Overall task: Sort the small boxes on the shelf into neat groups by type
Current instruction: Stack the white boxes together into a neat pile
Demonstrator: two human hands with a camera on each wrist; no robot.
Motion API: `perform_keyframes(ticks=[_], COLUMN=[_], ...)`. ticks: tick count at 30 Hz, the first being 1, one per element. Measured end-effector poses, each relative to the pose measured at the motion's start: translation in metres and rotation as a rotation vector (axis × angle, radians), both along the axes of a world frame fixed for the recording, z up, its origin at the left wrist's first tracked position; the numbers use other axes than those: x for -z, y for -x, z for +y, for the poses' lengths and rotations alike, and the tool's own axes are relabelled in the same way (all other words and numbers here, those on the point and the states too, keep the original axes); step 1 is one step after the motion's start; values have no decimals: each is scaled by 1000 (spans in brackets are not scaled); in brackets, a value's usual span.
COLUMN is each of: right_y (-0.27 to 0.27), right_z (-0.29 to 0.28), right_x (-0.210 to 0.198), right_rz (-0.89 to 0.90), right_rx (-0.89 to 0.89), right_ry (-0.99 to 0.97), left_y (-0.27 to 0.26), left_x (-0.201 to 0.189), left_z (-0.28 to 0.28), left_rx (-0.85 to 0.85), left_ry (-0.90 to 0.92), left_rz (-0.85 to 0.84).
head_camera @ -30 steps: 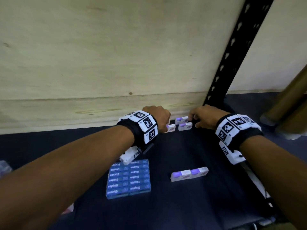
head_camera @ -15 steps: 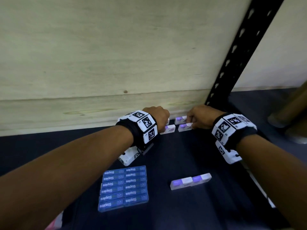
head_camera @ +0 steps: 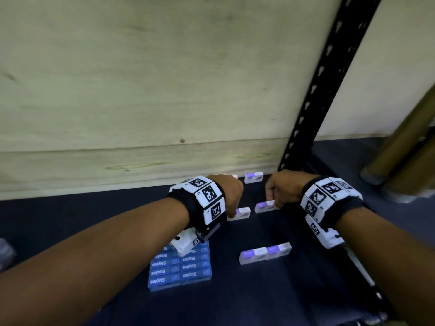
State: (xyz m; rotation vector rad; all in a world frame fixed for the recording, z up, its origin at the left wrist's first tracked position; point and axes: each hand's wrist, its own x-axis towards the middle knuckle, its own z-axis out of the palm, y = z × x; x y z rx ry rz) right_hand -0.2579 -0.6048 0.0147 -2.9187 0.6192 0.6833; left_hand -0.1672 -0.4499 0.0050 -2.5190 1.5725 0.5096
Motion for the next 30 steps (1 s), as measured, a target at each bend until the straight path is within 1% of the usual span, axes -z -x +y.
perform_keyframes(ticks=[4, 9, 13, 17, 24, 28, 30], right_y=[19, 37, 51, 60, 72, 75, 76], right_z=[10, 20, 25, 28, 32, 33, 34], right_x=[-2, -2, -5, -6, -9, -9, -9], right_rz=[30, 60, 101, 106, 138, 147, 151], right_rx=[-20, -18, -5, -5, 5, 22, 32], right_ry=[-23, -29, -34, -43, -81, -76, -80], left_y=[17, 33, 42, 49, 58, 60, 60], left_x=[2, -1, -2, -2, 0, -1, -1], left_z=[11, 23, 29, 34, 38, 39, 39], left_rx=[10, 24, 21, 30, 64, 68, 68], left_ry=[-18, -62, -54, -89, -101, -117, -122], left_rz=[26, 10, 2, -15, -29, -11, 24])
